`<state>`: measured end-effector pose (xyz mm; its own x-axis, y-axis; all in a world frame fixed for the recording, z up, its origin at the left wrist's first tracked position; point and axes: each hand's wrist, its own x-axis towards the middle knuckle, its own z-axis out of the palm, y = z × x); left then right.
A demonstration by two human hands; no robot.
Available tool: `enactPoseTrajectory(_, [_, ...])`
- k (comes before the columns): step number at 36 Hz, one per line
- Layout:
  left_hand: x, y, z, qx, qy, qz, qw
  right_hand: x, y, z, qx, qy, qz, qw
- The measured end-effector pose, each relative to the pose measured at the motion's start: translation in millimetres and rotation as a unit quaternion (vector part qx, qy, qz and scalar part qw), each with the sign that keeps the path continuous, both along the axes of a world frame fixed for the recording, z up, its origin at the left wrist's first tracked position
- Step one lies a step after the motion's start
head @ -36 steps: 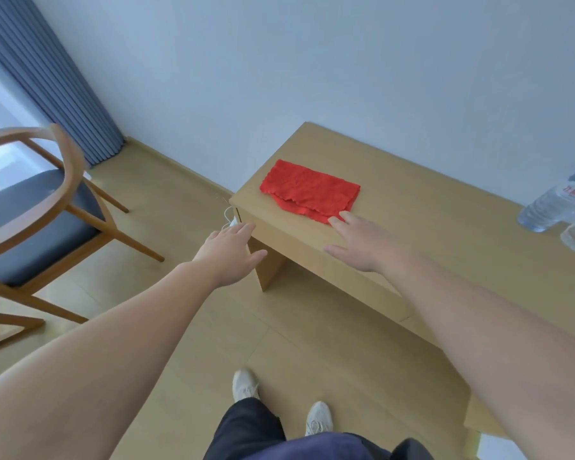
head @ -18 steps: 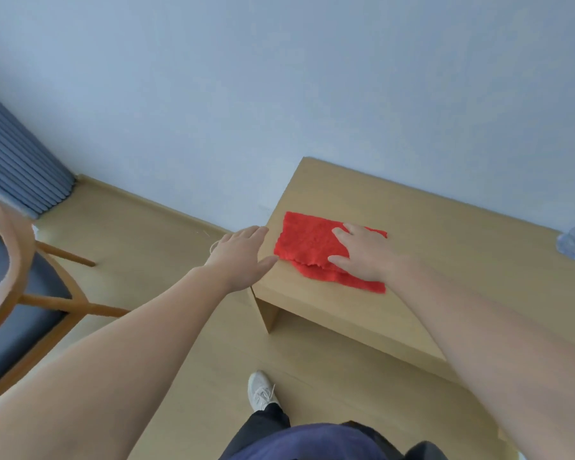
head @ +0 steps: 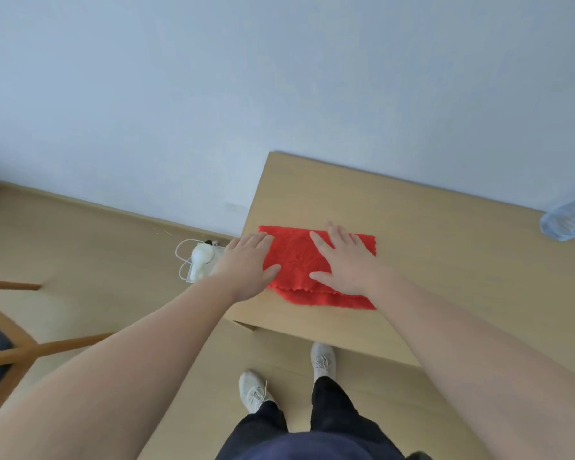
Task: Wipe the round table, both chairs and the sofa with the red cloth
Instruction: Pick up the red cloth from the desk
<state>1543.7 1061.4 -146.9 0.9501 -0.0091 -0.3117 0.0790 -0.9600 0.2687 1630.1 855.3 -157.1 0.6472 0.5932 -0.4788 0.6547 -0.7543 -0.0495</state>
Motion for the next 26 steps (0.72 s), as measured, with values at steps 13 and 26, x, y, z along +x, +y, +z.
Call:
enactPoseTrajectory(13, [2.9, 0.8, -14.2, -0.021, 0.021, 0.055, 0.998, -2.7, -7.0, -44.6, -0.012, 0.028, 0.052, 0.998])
enactPoseTrajectory(26, [2.1, 15.7, 18.8, -0.026, -0.006, 0.067, 0.997, 30.1, 18.0, 11.8, 0.175, 0.057, -0.029, 0.982])
